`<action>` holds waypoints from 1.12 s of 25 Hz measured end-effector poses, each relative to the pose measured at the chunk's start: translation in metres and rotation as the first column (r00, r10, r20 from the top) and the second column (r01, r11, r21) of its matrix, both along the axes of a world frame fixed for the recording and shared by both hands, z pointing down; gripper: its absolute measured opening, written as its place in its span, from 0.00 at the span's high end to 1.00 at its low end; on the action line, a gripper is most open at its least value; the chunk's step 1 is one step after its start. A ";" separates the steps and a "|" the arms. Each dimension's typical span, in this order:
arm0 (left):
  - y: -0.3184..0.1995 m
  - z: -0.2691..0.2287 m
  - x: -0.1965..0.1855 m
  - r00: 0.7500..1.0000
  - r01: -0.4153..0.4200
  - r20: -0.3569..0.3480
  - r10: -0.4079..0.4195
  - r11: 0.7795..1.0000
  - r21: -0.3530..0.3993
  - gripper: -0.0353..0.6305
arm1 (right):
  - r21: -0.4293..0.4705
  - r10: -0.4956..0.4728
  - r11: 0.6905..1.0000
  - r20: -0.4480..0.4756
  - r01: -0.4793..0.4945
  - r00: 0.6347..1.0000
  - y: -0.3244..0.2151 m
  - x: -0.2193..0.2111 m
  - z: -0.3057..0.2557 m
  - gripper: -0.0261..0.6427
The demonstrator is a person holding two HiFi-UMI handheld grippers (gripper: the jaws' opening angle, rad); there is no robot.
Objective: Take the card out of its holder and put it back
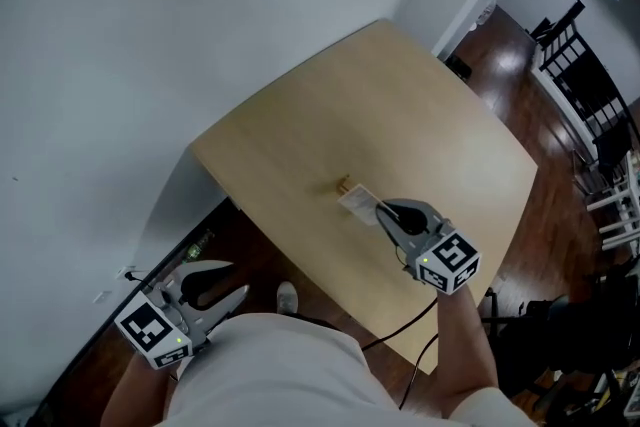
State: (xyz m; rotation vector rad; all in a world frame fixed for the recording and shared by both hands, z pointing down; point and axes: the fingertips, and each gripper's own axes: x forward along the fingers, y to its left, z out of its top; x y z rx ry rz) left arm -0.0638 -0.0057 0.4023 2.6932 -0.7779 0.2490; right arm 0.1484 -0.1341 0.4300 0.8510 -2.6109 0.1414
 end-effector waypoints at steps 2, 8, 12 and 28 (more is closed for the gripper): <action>-0.005 0.001 0.006 1.000 0.015 0.005 -0.015 1.000 -0.005 0.76 | -0.009 0.005 1.000 0.004 -0.005 1.000 -0.015 0.010 0.009 0.93; -0.017 0.004 0.015 0.998 0.052 0.030 -0.052 0.998 -0.020 0.76 | -0.030 0.017 0.999 0.000 -0.017 1.000 -0.054 0.033 0.033 0.93; -0.022 0.004 0.019 0.996 0.076 0.042 -0.074 0.997 -0.034 0.76 | -0.050 0.017 0.999 -0.005 -0.017 1.000 -0.071 0.041 0.048 0.93; -0.042 0.008 0.035 0.994 0.094 0.066 -0.090 0.994 -0.057 0.76 | -0.113 0.013 0.994 0.011 -0.011 1.000 -0.098 0.046 0.082 0.93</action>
